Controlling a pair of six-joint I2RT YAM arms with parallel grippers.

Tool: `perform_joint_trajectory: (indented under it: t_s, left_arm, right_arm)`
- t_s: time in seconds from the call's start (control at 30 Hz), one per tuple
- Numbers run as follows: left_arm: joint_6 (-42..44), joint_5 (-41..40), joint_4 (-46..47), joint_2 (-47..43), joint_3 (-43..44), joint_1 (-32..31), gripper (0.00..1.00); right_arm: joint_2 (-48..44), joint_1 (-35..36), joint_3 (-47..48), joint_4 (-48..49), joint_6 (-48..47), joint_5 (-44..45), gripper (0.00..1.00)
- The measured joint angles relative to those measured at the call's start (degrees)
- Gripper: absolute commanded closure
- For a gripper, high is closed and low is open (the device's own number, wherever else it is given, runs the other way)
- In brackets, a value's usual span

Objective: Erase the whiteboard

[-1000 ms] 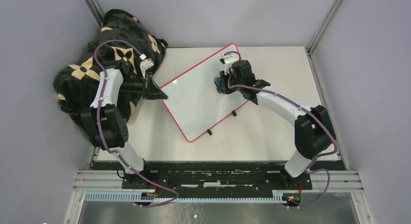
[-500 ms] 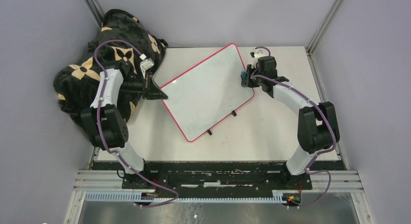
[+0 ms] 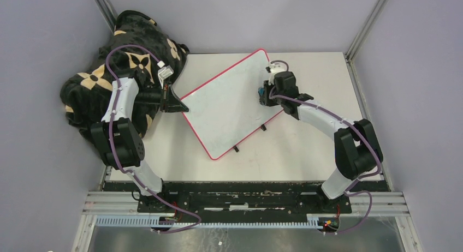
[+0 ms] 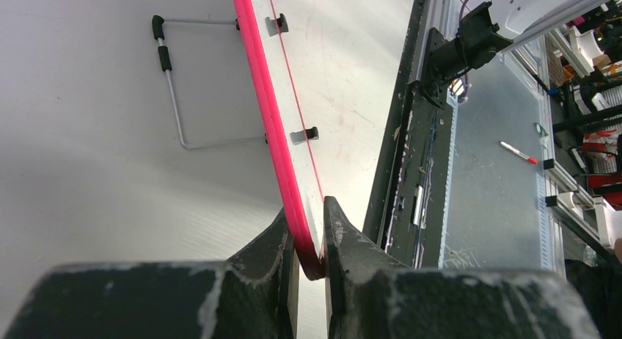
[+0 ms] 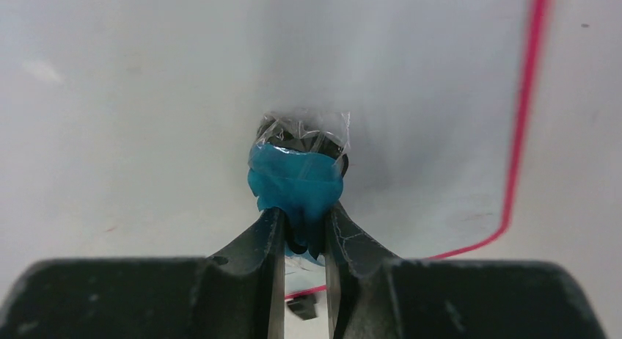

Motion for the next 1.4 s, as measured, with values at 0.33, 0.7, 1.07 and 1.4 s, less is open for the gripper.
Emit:
perform_joint_trajectory:
  t_s: [0.33, 0.7, 1.07, 1.4]
  left_arm:
    - [0.00, 0.00, 0.20, 0.00, -0.09, 0.00, 0.97]
    - [-0.02, 0.31, 0.66, -0.07, -0.26, -0.28, 0.97]
    - [0.00, 0.11, 0.66, -0.22, -0.26, -0.28, 0.97]
    - [-0.02, 0.07, 0.11, -0.22, -0.26, -0.26, 0.97]
  right_arm:
    - [-1.57, 12.63, -0.17, 0.50, 0.33, 0.72, 0.99]
    - [-0.66, -1.05, -0.33, 1.05, 1.84, -2.67, 0.99]
    - [0.39, -4.07, -0.44, 1.31, 1.40, 0.70, 0.99]
    - [-1.18, 13.92, -0.81, 1.38, 0.31, 4.76, 0.99]
